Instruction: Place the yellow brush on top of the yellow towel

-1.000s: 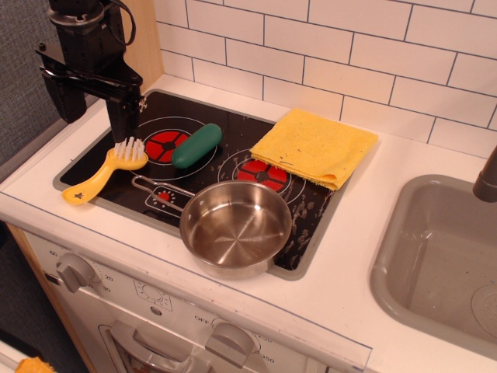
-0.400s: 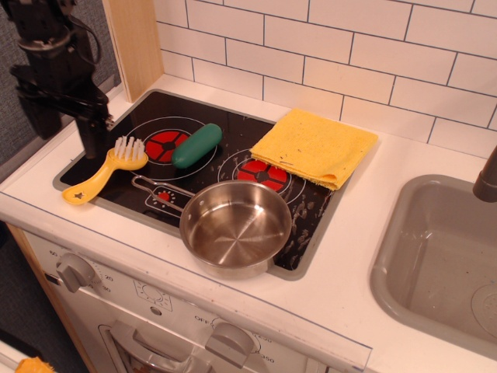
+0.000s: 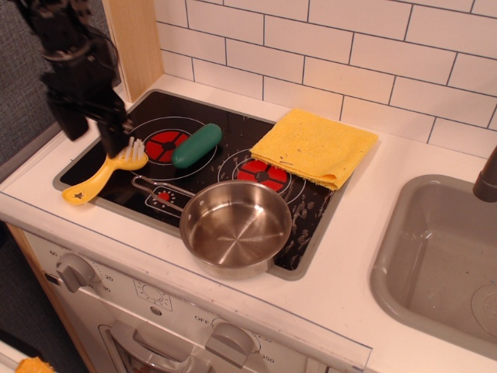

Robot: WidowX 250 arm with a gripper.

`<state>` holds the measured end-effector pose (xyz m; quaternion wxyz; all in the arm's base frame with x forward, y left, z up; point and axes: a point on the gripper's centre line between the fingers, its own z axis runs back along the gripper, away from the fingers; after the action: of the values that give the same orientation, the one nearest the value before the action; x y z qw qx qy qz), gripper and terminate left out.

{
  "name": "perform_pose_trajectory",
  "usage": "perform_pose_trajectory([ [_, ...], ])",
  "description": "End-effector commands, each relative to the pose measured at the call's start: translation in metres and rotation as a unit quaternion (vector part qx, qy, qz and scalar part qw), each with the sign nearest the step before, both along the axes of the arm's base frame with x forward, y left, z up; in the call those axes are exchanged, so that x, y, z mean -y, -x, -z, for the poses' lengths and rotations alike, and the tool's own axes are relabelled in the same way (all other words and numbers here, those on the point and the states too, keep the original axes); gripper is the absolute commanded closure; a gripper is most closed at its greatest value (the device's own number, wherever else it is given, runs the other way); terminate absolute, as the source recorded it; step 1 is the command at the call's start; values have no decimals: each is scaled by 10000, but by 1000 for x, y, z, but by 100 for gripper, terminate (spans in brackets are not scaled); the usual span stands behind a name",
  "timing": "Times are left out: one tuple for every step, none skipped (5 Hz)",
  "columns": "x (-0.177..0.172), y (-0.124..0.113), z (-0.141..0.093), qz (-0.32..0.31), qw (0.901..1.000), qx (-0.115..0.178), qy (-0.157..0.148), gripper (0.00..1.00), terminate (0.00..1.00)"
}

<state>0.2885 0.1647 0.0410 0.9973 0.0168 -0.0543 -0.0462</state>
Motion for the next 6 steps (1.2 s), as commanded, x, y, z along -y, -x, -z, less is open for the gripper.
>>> perform_pose_trajectory([
  [32, -11, -6, 452, 9988, 161, 53, 0, 0],
  [24, -12, 11, 297, 9995, -79, -43, 0, 0],
  [6, -11, 31, 76, 9986, -441, -279, 0, 0],
  [0, -9, 44, 2, 9973, -684, -273, 0, 0],
  [7, -10, 41, 169, 9974, -646, -273, 100, 0],
  [7, -13, 14, 129, 9982, -459, -361, 100, 0],
])
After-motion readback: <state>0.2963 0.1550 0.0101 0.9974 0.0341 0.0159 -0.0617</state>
